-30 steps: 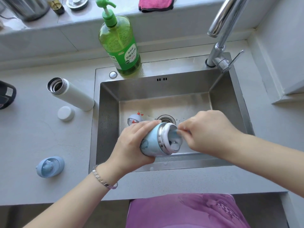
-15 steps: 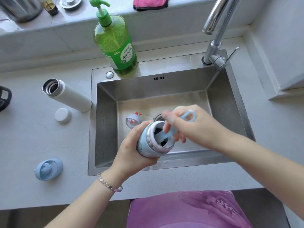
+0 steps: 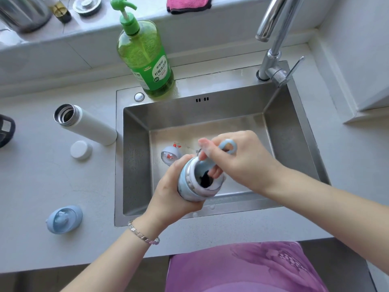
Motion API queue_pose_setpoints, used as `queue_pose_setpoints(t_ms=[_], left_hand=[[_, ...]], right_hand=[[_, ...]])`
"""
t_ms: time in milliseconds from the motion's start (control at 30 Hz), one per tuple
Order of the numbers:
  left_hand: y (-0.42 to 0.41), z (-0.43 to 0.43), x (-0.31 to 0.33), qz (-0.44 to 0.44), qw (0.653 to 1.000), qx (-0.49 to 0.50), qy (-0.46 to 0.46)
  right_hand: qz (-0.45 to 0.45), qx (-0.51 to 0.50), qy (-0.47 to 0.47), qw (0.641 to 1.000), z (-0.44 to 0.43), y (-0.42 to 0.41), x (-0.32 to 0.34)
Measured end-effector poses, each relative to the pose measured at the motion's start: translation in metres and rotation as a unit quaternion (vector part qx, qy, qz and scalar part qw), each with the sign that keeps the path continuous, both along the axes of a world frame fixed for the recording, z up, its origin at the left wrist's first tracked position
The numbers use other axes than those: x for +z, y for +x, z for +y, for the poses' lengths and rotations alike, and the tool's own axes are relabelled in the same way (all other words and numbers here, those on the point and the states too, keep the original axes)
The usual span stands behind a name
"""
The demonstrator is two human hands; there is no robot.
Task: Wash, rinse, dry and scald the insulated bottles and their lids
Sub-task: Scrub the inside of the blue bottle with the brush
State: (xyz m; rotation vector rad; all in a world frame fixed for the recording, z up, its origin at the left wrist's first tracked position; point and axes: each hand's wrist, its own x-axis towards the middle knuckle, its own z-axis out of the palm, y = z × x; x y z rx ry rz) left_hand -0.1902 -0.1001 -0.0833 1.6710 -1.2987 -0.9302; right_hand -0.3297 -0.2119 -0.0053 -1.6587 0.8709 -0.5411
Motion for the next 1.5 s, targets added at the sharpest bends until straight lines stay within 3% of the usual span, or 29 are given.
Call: queue_pose_setpoints(t_ms=[133, 300, 400, 533, 733, 833, 933, 1067, 1200, 1333, 1400, 1500], left_hand=[[0.008, 0.001, 0.0, -0.014, 1.0, -0.005, 0.0], [0.002, -0.006, 0.001, 0.024, 0.999, 0.009, 0.028], [0.006, -0.001, 0.0, 0.021, 0.999, 0.002, 0.042], [0.009, 0.003, -0.002, -0.019, 0.999, -0.006, 0.041], [0.006, -0.001, -0.001, 0.02, 0.997, 0.013, 0.076], [0.014, 0.003, -0.002, -0.006, 0.998, 0.019, 0.055], [0.008, 0.003, -0.002, 0.024, 0.996, 0.012, 0.09], [0.0, 0.012, -0.002, 0.006, 0.994, -0.02, 0.104], [0.006, 0.01, -0.004, 0.008, 0.995, 0.01, 0.101], [0.005, 0.008, -0.003, 0.022, 0.995, 0.014, 0.099], [0.006, 0.004, 0.0, 0.013, 0.997, 0.013, 0.079], [0.001, -0.004, 0.001, -0.015, 0.998, -0.012, 0.055]], right_hand=[[0.057, 0.027, -0.082, 0.995, 0.007, -0.014, -0.001], [0.02, 0.001, 0.061, 0.998, 0.008, -0.002, 0.001], [0.012, -0.037, 0.043, 0.998, -0.007, -0.003, 0.002], [0.078, 0.009, 0.058, 0.995, -0.002, -0.005, 0.003], [0.02, -0.047, 0.068, 0.996, -0.013, -0.002, 0.002], [0.04, -0.04, 0.082, 0.995, -0.011, -0.008, 0.004], [0.028, -0.012, 0.079, 0.996, -0.001, 0.002, 0.008], [0.015, -0.072, 0.105, 0.992, -0.018, -0.005, 0.002], [0.033, -0.056, 0.134, 0.989, 0.001, -0.01, -0.007], [-0.033, -0.095, 0.16, 0.982, -0.008, -0.007, -0.003], [-0.039, -0.11, 0.143, 0.983, -0.013, -0.01, -0.007], [-0.002, -0.055, 0.074, 0.996, 0.012, -0.002, -0.017]])
